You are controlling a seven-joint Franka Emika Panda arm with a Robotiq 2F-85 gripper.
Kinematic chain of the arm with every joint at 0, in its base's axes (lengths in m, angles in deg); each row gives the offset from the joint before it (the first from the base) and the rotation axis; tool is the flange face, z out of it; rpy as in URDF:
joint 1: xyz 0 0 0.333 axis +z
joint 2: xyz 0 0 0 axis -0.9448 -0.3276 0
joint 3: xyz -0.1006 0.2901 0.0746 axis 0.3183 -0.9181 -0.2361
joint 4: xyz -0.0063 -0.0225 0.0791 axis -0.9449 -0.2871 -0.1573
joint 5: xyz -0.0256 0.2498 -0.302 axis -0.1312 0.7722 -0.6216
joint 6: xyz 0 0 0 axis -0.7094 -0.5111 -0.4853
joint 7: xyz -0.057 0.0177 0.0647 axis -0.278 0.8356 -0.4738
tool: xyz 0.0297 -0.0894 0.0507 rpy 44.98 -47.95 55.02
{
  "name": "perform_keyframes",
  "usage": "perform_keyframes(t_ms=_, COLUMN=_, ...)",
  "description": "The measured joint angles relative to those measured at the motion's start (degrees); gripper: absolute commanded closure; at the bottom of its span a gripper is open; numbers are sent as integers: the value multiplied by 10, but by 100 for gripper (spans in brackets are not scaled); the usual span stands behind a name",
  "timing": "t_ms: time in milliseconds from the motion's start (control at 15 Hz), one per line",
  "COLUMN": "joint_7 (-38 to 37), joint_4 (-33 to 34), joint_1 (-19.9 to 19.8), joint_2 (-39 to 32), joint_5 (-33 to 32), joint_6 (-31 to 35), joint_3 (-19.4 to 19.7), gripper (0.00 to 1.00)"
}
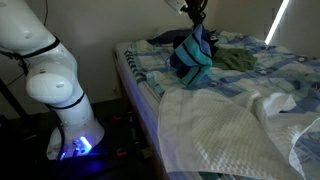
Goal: Unfold the blue towel.
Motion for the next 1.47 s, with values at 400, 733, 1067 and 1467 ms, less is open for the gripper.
perform_keyframes(t_ms=400, joint_7=0, joint_4=38, joint_1=0, joint_2=-7, joint_5=0, joint_6=0, joint_3=0, gripper=99)
perform_keyframes(t_ms=733, joint_7=0, joint_4=75, joint_1=-1, joint_2=-12, joint_5=0, joint_6=0, joint_3=1, gripper=99)
perform_keyframes(t_ms=1067, joint_7=2, joint_4=101, joint_1=-4, joint_2=-10, joint_5=0, joint_6=0, joint_3=13, gripper=99)
perform_keyframes(t_ms=1467, joint_7=13, joint_4=105, joint_1=-16, joint_2=23, joint_5=1, joint_6=2, joint_3=46, gripper=99)
